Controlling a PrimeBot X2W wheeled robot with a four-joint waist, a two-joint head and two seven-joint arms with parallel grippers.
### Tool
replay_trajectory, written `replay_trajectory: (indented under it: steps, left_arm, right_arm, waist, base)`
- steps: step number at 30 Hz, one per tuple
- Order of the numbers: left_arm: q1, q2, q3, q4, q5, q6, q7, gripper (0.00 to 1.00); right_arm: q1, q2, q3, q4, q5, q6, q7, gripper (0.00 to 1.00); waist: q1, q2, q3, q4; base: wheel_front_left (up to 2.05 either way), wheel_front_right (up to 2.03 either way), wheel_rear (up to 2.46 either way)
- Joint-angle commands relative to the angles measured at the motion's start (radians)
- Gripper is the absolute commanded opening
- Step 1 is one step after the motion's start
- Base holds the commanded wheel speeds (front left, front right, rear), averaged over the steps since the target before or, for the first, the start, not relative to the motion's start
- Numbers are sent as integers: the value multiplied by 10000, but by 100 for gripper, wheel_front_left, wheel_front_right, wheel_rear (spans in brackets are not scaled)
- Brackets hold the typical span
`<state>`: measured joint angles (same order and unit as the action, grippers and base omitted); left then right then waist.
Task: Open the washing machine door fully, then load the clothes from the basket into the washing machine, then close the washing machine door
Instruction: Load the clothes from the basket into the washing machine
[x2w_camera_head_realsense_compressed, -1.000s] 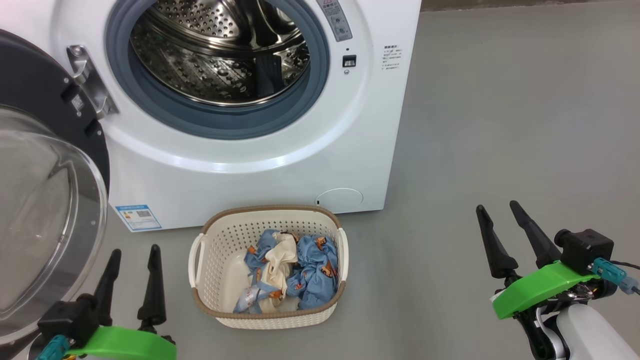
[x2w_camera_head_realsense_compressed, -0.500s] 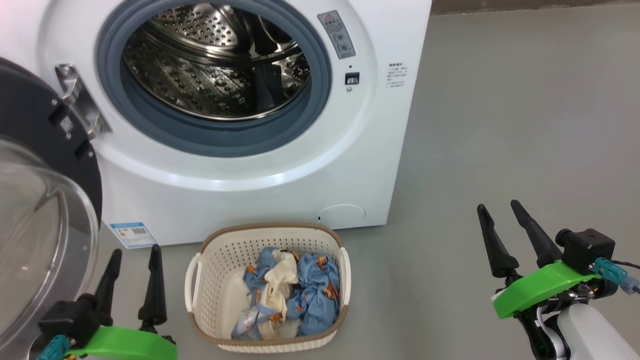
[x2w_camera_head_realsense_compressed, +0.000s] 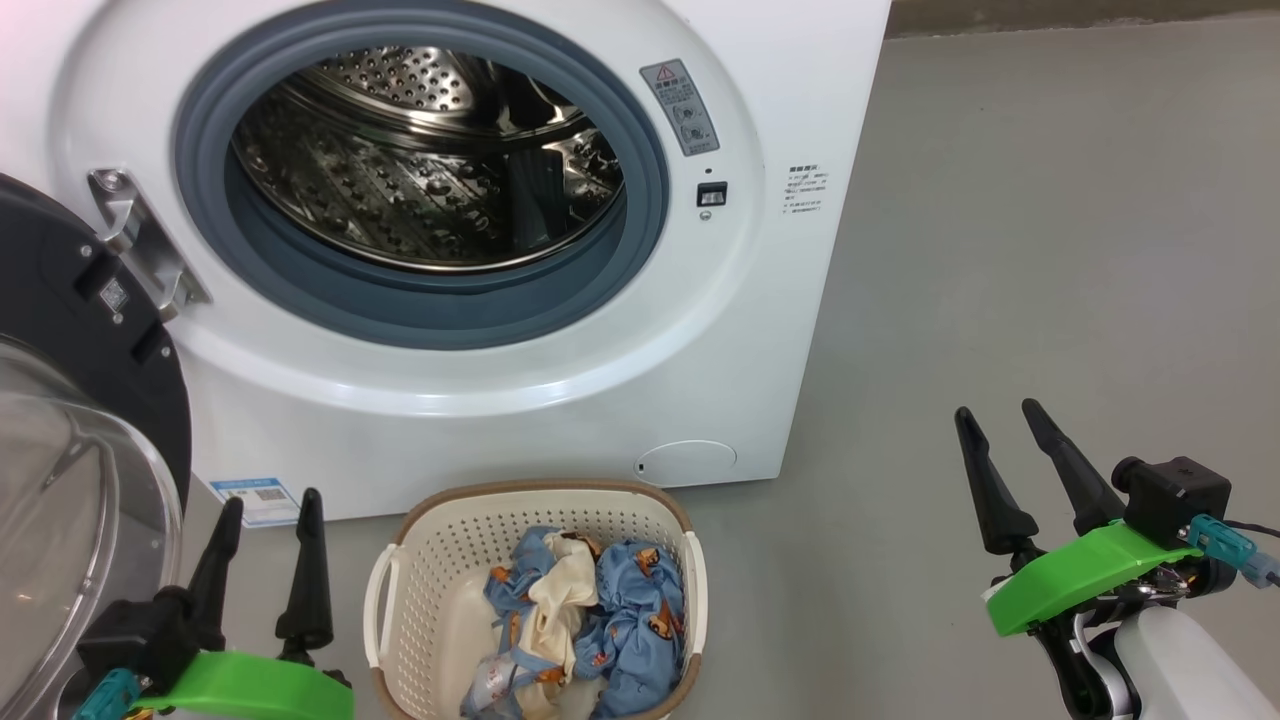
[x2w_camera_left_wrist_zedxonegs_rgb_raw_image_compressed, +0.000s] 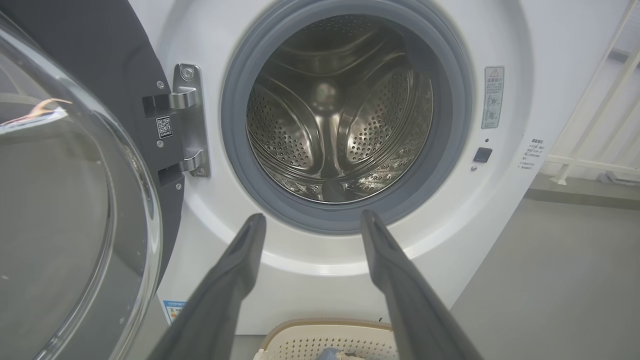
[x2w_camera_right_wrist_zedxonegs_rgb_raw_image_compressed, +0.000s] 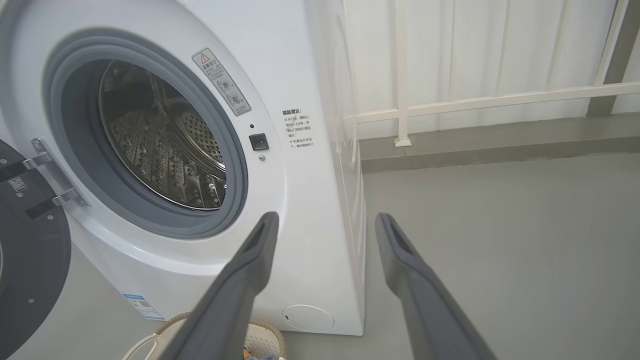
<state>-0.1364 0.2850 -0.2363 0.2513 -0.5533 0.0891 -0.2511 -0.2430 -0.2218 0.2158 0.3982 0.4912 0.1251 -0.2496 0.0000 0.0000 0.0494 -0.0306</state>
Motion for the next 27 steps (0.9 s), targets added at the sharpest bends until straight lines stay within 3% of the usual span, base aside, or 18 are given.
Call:
replay_trajectory:
  steps: [1, 27]
  left_arm:
    - [-302, 203, 382, -132, 8, 39, -105, 100]
    - [-289, 173, 413, -75, 27, 47, -106, 100]
  right_arm:
    - [-233, -87, 110, -254, -24, 56, -122, 100]
    - [-264, -101, 180, -220, 1, 56, -122, 100]
  waist:
    - [0, 0, -5, 0]
    - [0, 0, -48, 27]
  base:
    - [0, 0, 0]
    - [0, 0, 0]
